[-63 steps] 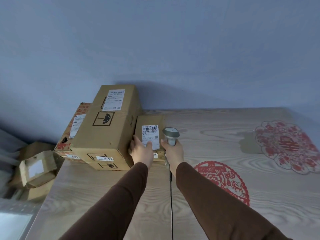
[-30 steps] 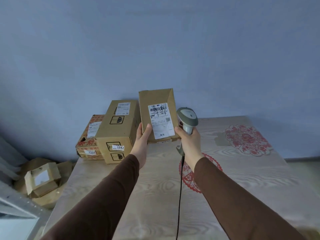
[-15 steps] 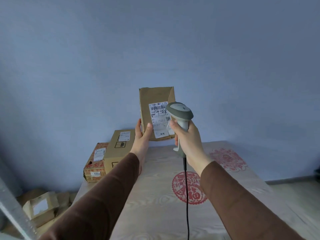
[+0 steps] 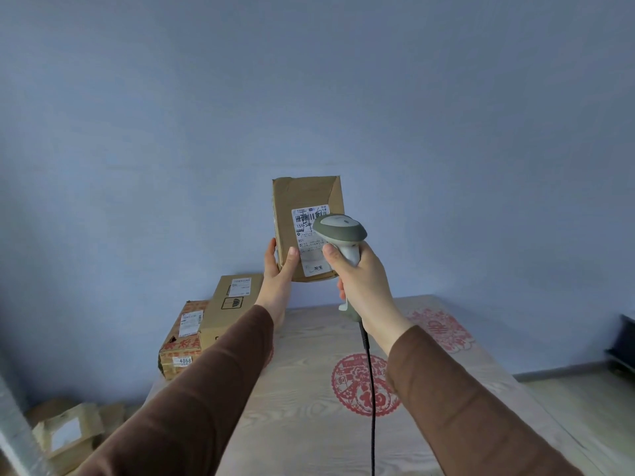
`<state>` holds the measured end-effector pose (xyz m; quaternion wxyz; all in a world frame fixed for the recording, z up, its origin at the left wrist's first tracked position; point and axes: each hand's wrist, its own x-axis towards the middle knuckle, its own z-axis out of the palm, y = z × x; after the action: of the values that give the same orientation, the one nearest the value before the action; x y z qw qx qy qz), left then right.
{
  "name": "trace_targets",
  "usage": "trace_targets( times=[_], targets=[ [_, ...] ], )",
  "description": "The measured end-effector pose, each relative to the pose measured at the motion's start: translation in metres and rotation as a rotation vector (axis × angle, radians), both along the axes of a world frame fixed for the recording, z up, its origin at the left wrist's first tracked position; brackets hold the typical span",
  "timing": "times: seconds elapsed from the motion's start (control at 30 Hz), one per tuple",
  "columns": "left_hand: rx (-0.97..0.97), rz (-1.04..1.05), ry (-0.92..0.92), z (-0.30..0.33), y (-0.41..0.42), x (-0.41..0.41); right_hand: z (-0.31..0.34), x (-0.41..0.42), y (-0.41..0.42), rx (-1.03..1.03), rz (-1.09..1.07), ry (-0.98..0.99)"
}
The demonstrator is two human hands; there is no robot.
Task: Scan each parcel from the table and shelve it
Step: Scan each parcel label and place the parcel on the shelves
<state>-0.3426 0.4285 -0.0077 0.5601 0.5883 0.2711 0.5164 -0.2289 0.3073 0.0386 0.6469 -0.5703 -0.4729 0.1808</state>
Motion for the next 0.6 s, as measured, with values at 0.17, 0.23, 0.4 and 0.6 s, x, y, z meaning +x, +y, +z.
trace_targets(
  times=[0.17, 0.23, 0.4, 0.6],
  targets=[
    [0.002, -0.005, 0.011, 0.003, -0.009, -0.002, 0.002, -0.002, -0.008, -0.008, 0.019, 0.023],
    [-0.002, -0.007, 0.018, 0.005, -0.012, -0.003, 0.003, -0.002, -0.011, -0.008, 0.027, 0.037],
    [0.005, -0.007, 0.024, 0.006, -0.016, -0.003, 0.003, -0.002, -0.017, 0.012, 0.042, 0.048],
    [0.011, -0.016, 0.015, 0.006, -0.022, -0.004, 0.004, -0.005, -0.023, 0.030, 0.050, 0.049]
  ],
)
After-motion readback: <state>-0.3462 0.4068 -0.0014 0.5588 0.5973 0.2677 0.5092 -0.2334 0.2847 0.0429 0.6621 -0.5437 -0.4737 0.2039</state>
